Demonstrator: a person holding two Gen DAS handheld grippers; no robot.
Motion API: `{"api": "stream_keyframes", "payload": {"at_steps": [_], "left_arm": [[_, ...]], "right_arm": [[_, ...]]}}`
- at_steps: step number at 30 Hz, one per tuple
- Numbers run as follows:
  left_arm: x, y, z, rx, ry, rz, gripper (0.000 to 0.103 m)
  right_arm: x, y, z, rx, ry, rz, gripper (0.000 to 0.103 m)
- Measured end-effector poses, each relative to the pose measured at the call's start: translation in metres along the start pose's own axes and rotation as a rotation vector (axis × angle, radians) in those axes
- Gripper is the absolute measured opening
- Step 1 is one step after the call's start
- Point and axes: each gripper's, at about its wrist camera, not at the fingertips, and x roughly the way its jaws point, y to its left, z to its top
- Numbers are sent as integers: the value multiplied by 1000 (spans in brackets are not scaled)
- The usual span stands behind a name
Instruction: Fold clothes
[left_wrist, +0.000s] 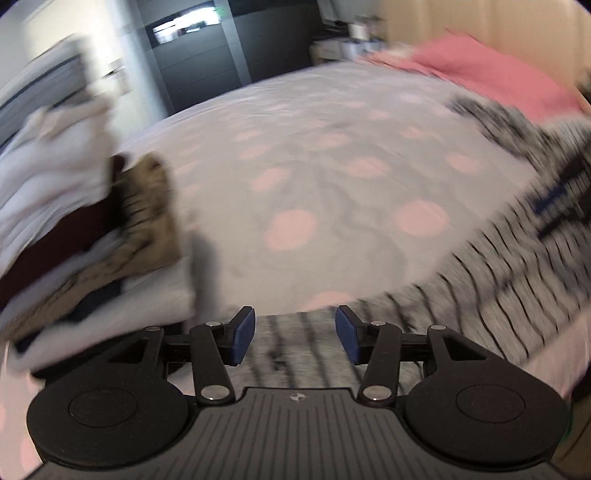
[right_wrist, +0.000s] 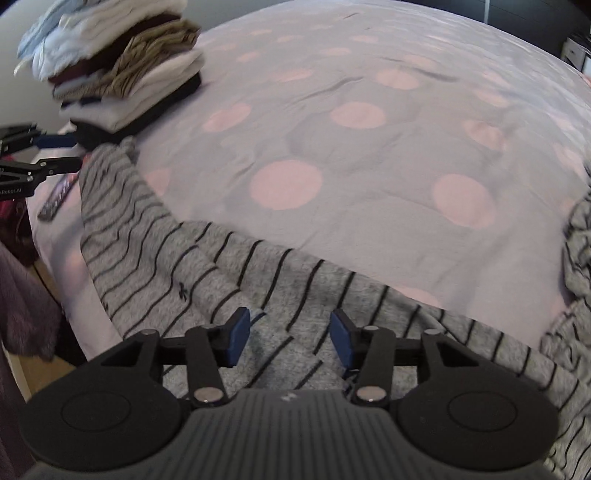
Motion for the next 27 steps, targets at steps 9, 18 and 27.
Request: {"api": "stream_keyframes", "payload": {"at_steps": [9, 18, 27], "left_arm": [[26, -47, 5, 208, 23, -3, 47], [13, -56, 0, 261, -29, -46, 49], [2, -82, -22, 494, -48, -83, 52]], "right_arm": [[30, 12, -1, -77, 52, 28, 41], [9, 46, -19, -242, 32, 216, 4], [11, 81, -53, -402, 150, 353, 4]]}}
